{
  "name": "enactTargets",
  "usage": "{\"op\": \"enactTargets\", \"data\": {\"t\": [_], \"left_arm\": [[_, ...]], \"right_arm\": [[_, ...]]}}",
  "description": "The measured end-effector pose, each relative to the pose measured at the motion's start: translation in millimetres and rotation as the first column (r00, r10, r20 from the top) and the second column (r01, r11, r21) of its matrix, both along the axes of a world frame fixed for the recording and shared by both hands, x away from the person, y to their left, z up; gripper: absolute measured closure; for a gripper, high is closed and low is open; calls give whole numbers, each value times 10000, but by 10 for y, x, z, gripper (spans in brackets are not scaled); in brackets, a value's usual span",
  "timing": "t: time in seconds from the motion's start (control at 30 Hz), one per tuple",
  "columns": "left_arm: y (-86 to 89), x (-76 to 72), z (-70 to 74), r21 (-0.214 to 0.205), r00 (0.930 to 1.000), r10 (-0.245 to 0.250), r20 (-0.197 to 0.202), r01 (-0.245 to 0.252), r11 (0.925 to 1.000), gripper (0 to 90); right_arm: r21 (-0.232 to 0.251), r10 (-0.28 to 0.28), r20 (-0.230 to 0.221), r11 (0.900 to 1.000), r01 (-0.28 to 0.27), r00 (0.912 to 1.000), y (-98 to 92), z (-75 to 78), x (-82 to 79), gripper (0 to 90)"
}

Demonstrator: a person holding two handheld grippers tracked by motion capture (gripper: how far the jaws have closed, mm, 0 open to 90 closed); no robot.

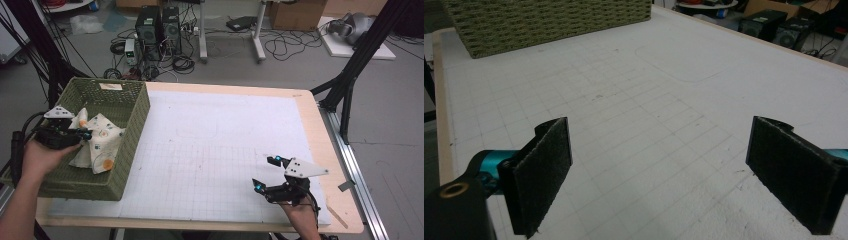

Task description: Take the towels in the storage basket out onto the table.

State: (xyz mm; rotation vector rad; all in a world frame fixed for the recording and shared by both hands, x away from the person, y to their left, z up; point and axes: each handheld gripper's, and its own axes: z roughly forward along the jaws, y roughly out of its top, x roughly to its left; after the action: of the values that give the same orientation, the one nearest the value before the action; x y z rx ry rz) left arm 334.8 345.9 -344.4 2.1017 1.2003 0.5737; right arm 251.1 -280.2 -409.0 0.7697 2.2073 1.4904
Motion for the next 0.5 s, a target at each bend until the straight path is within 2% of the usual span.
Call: {"op": "enactTargets", "data": {"t": [0.5], "left_arm": [[31,-29,52,-105,9994,8,346,-4,9999,883]], "right_arm": [[23,-6,9,10000,6,10000,-2,1,1,104]]}}
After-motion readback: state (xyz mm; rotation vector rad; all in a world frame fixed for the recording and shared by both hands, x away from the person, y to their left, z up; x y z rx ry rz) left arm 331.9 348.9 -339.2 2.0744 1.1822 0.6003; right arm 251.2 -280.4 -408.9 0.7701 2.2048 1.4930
